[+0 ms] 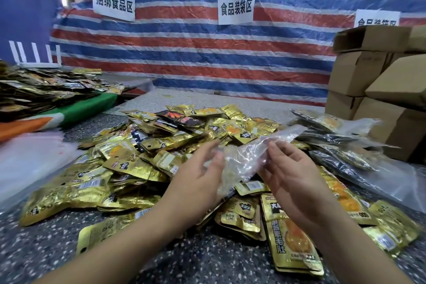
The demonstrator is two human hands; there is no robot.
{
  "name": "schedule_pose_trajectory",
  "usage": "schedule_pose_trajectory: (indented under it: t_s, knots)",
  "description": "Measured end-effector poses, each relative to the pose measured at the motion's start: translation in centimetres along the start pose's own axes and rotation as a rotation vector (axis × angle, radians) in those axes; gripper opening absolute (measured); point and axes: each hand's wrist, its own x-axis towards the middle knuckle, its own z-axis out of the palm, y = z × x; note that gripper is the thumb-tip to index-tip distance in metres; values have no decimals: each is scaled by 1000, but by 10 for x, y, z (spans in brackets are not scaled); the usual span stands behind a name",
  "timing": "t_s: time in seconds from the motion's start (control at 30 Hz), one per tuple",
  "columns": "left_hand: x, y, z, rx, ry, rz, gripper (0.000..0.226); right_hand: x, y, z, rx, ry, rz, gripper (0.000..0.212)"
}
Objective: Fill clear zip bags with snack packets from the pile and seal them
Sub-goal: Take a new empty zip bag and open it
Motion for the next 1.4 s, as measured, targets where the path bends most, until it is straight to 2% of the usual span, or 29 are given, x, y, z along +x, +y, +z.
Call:
schedule_pose_trajectory:
  t_s: [0.1, 0.2, 0.27, 0.33, 0.5, 0.57, 0.7, 0.8, 0.87, 1.0, 1.13, 1.27, 1.4]
  knots:
    - [-2, 1, 4, -162, -62, 2, 25, -2, 3, 1, -23, -57, -27, 24]
    - [-1, 7, 1, -230, 26, 64, 9, -5, 9, 4, -233, -50, -73, 21]
    - [2, 10, -4, -254, 99, 106, 16, -7, 10, 6, -391, -50, -141, 13]
    - [3, 12, -9, -276, 112, 147, 24, -9, 10, 7, -511, -64, -208, 15]
    - [0, 6, -9, 140, 113, 603, 27, -14, 15, 12, -678, -200, -275, 20]
    - [1, 2, -7, 311, 116, 698, 27, -14, 17, 13, -694, -201, -283, 21]
    - [3, -4, -10, 512, 107, 671, 28, -11, 18, 9, -725, -201, -291, 20]
    - [3, -5, -10, 502, 23, 646, 27, -10, 19, 7, -768, -194, -300, 20]
    - [3, -5, -11, 508, -6, 658, 31, -10, 18, 7, -784, -188, -301, 10]
    - [2, -2, -12, 536, 19, 691, 42, -14, 20, 9, -870, -201, -331, 11]
    - [0, 2, -13, 540, 31, 711, 42, -15, 20, 9, -762, -249, -238, 12]
    - [0, 1, -14, 589, -41, 649, 36, -17, 19, 9, -722, -278, -161, 13]
    - [1, -1, -14, 605, -73, 579, 26, -16, 21, 11, -752, -215, -161, 11]
